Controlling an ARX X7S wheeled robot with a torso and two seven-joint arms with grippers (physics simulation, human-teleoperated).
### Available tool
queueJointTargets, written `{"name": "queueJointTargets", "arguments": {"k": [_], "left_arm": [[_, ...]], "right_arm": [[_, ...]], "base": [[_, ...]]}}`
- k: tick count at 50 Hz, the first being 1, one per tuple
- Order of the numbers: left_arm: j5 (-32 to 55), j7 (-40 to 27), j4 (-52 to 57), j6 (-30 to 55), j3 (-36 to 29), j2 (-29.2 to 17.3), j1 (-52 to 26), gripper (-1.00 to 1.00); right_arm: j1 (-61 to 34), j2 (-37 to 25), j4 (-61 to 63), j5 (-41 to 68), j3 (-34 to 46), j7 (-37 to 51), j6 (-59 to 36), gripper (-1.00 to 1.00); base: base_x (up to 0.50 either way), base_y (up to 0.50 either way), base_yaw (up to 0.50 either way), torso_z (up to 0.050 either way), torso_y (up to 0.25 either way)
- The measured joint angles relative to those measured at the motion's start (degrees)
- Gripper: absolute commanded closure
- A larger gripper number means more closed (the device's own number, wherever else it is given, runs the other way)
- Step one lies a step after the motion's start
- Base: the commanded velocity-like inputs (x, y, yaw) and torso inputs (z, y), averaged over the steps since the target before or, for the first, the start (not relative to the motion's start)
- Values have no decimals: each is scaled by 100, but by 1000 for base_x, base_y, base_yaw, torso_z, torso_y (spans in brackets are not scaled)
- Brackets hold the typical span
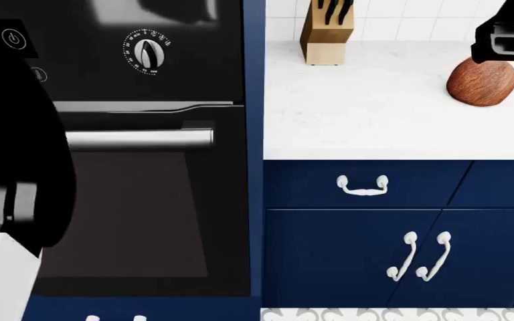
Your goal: Open the microwave door
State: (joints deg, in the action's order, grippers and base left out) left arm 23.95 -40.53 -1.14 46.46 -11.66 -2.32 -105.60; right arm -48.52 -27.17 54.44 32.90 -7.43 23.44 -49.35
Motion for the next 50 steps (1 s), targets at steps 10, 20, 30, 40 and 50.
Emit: {"name": "queueJointTargets", "arguments": {"k": [10, 20, 30, 40, 50], "left_arm": [[-632, -724, -656, -621, -168, -89, -26, -100], [-1005, -1259, -1045, -1020, -147, -251, -14, -100], [-1214, -1571, -961, -1073, -86, -543, 83, -100], [-1325, -1768, -377, -787, -11, -906, 296, -100], [-1413, -1839, 256, -399, 44, -1327, 473, -100]], "right_arm": [[-24, -38, -3, 65, 6, 47, 7, -100], [-3, -81, -19, 111, 39, 98, 61, -100], [14, -115, -48, 132, 115, 152, 132, -100], [30, -136, -80, 143, 202, 200, 205, -100], [69, -155, -122, 142, 269, 231, 298, -100]], "base": [[0, 0, 0, 0, 0], [0, 0, 0, 0, 0], [0, 0, 0, 0, 0], [0, 0, 0, 0, 0], [0, 0, 0, 0, 0]]}}
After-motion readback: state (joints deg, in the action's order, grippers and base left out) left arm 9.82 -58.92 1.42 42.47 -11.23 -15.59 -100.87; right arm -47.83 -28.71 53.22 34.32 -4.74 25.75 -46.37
